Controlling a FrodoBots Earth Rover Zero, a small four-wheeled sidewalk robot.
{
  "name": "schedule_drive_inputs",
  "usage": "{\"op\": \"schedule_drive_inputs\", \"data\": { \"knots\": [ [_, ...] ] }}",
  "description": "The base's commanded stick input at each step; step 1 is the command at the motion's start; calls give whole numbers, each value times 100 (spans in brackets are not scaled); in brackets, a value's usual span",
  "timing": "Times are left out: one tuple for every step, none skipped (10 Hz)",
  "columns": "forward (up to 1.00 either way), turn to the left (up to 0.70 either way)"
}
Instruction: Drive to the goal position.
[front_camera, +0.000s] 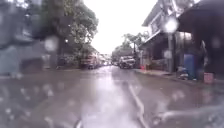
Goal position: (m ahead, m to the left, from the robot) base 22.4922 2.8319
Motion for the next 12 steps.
{"op": "schedule_drive_inputs", "data": {
  "knots": [
    [100, 0],
    [100, 0],
    [100, 0],
    [100, 0],
    [100, 0],
    [100, 0],
    [100, 0],
    [100, 0],
    [100, 0],
    [100, 0],
    [100, 0],
    [100, 0]
  ]
}}
